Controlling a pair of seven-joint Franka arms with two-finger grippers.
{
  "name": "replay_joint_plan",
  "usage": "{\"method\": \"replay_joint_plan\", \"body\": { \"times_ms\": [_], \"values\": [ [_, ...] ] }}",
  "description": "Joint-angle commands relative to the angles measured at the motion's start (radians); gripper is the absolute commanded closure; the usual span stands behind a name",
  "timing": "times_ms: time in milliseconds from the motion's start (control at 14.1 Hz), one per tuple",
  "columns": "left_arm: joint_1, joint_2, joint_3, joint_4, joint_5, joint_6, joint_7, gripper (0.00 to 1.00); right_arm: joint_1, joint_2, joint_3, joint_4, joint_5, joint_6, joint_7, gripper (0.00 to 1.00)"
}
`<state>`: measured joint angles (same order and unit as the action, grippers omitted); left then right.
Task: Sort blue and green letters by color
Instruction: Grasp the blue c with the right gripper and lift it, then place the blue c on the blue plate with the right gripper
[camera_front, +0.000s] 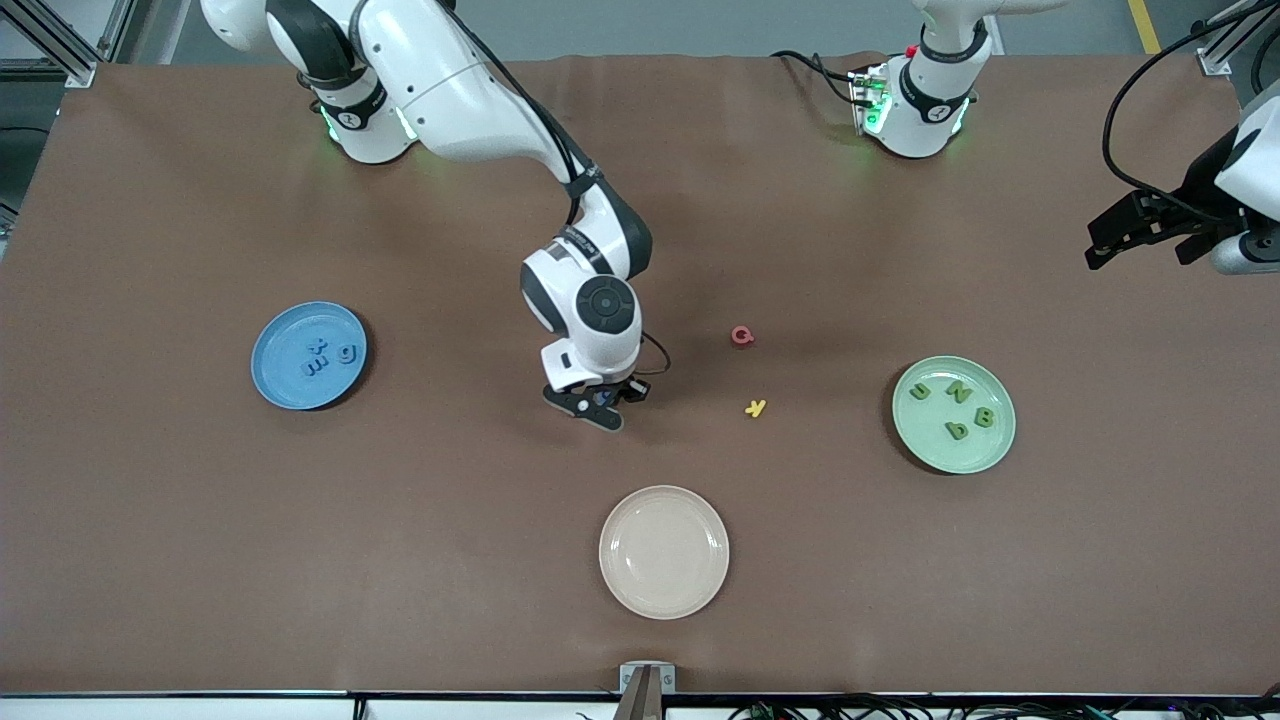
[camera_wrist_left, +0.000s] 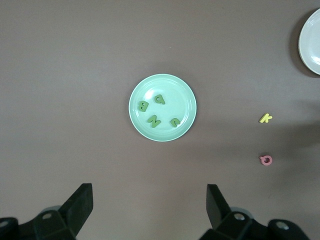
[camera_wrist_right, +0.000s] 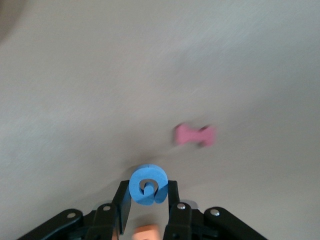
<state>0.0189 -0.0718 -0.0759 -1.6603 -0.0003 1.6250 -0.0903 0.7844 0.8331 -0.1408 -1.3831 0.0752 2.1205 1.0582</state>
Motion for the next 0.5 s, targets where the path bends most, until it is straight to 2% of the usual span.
{"method": "replay_joint_plan", "body": {
  "times_ms": [0,71,426],
  "values": [
    [0.009,-0.010,-0.010,0.005,0.002,-0.017,0.006,0.00,-0.085,-0.095,0.014,-0.034,0.002,-0.138,-0.105,1.00],
    [0.007,-0.010,-0.010,0.005,0.002,-0.017,0.006,0.00,-0.108,-0.124,0.012,-0.077,-0.002,-0.152,-0.139,1.00],
    [0.006,-0.010,-0.010,0.005,0.002,-0.017,0.006,0.00,-0.299,-0.417,0.010,-0.457,-0.023,-0.099,-0.510,1.00]
  ]
}}
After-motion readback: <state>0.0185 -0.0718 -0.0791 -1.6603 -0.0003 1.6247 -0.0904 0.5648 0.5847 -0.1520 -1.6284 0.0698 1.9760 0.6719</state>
